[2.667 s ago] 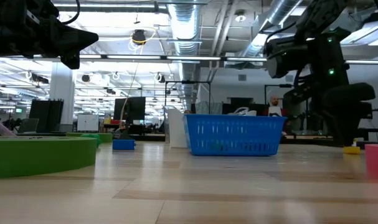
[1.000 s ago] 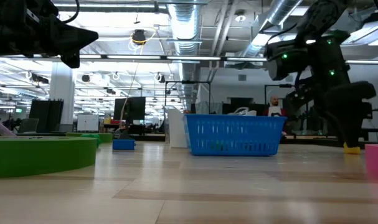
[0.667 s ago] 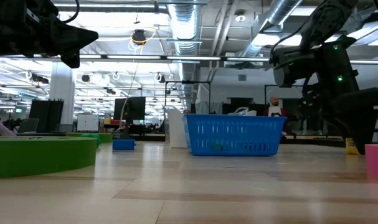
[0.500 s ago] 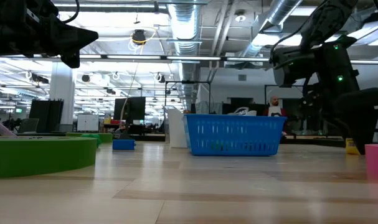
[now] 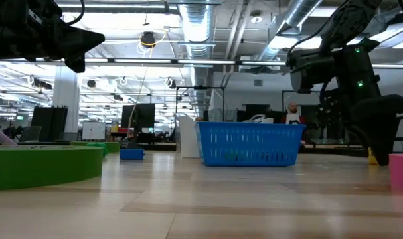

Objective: Pick and place Stapler, Stapler remover, tape
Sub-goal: Put the yellow stapler into the blue bin

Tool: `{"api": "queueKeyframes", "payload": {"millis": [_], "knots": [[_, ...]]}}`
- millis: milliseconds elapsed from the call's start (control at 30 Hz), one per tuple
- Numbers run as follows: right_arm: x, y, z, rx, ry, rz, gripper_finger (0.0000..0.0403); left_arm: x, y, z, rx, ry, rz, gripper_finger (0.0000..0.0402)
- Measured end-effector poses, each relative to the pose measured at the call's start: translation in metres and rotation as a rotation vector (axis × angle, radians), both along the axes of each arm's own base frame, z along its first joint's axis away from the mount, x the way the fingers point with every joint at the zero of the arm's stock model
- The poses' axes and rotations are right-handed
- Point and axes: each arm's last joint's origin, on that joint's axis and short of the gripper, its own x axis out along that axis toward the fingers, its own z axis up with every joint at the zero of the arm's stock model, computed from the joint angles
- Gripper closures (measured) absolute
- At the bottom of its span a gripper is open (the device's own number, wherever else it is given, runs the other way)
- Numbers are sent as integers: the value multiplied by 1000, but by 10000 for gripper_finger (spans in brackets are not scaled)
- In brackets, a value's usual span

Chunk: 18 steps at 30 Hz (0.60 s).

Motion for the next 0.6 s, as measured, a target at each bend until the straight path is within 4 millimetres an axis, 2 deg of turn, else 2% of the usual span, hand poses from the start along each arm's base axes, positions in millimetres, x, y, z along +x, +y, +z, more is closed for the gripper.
{"api": "queueKeyframes", "payload": {"millis": [133, 433, 600], "knots": [[1, 0, 0, -2, -7, -16, 156, 0, 0, 0, 0, 0, 0, 398], [2, 0, 0, -5, -18, -45, 232, 0, 0, 0, 0, 0, 0, 398], [2, 0, 0, -5, -19, -45, 230, 0, 0, 0, 0, 0, 0, 398]]}}
